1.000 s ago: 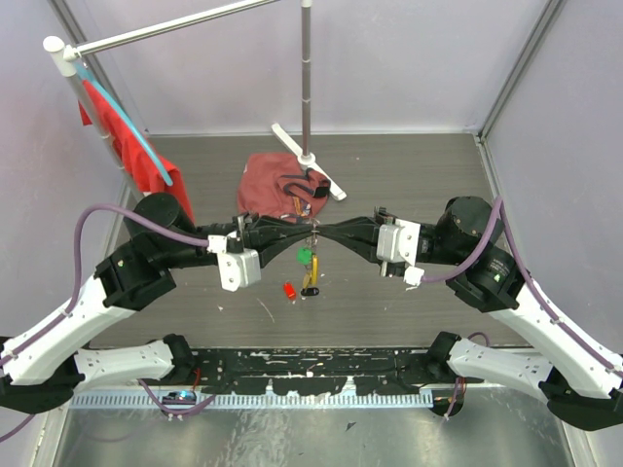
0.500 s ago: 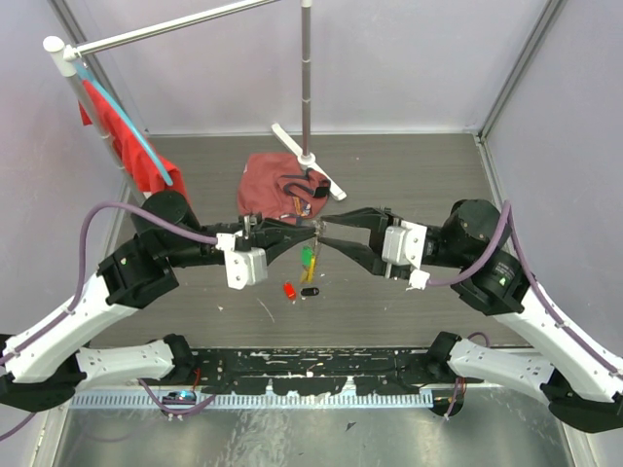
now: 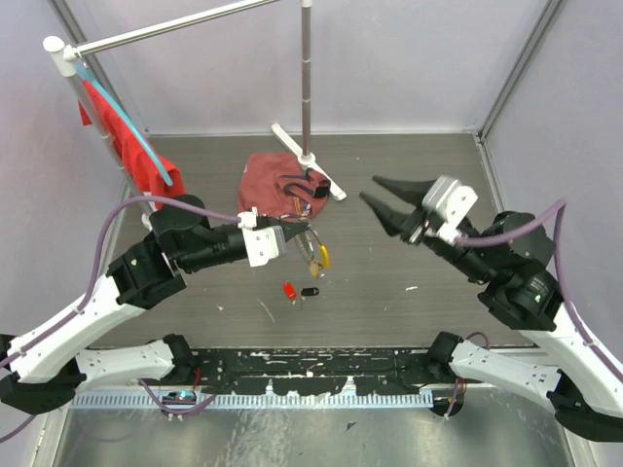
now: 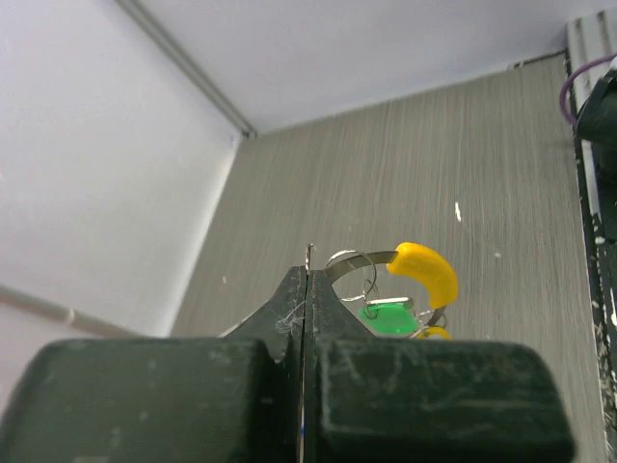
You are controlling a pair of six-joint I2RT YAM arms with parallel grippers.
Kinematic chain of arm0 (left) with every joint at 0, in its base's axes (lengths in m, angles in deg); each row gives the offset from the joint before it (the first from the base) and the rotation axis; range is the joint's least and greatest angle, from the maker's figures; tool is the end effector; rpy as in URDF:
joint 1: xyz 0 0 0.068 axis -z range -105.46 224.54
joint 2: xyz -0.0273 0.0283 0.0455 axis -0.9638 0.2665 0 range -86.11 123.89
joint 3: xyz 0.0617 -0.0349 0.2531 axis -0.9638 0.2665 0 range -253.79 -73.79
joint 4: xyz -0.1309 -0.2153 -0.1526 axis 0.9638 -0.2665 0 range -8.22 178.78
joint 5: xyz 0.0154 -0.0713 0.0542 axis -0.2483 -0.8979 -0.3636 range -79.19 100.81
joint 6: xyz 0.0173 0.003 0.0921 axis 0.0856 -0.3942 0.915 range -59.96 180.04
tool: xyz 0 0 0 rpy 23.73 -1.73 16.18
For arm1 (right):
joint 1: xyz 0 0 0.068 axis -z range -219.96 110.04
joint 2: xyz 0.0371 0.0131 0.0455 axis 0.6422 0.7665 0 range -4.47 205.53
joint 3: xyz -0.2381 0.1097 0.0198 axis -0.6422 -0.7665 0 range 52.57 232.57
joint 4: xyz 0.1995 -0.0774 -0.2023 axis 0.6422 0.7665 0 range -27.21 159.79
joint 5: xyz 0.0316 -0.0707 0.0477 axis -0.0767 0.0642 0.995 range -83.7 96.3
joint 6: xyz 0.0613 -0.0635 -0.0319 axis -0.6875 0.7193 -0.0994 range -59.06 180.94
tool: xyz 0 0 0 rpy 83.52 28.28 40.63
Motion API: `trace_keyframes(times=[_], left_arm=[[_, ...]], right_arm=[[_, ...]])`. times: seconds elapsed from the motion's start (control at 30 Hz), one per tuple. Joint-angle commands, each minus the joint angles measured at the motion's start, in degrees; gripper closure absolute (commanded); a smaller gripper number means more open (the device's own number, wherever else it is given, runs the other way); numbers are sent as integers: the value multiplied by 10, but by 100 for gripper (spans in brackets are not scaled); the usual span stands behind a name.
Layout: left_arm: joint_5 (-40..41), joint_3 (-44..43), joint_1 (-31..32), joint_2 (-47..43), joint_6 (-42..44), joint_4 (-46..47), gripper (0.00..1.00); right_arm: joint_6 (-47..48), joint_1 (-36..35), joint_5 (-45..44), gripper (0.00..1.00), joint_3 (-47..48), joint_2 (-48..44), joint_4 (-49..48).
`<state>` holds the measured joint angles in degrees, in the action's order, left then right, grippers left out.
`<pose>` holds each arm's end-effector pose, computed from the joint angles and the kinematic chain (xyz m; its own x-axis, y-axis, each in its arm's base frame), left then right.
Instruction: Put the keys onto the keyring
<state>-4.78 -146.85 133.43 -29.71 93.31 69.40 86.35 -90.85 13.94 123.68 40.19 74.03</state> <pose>0.1283 -0.2566 0.4552 0.5080 0.1809 -0.8422 0.8189 0.2017 0.5373 0.1276 0.1746 0.5116 0.5141 -0.0419 -0.8567 -0.6967 0.5621 -0.4456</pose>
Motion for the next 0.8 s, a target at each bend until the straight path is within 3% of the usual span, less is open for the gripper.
trace_keyframes(times=[0.0, 0.17, 0.33, 0.43, 0.6, 0.77], left_arm=[[40, 31, -16, -30, -47, 10, 100], [52, 43, -31, -38, -86, -6, 100], [47, 62, -50, -54, -114, -14, 100], [50, 76, -58, -69, -130, -13, 100], [67, 101, -60, -104, -130, -14, 100], [85, 115, -60, -126, -131, -16, 100]], right_arm=[[-121, 0, -247, 62, 59, 32, 46], [-181, 16, -293, 61, 69, 92, 88], [-296, 148, -93, 58, 72, 158, 124], [-345, 213, -29, 56, 58, 198, 132], [-371, 221, 14, 57, 22, 265, 137], [-459, 204, -15, 59, -72, 273, 82]])
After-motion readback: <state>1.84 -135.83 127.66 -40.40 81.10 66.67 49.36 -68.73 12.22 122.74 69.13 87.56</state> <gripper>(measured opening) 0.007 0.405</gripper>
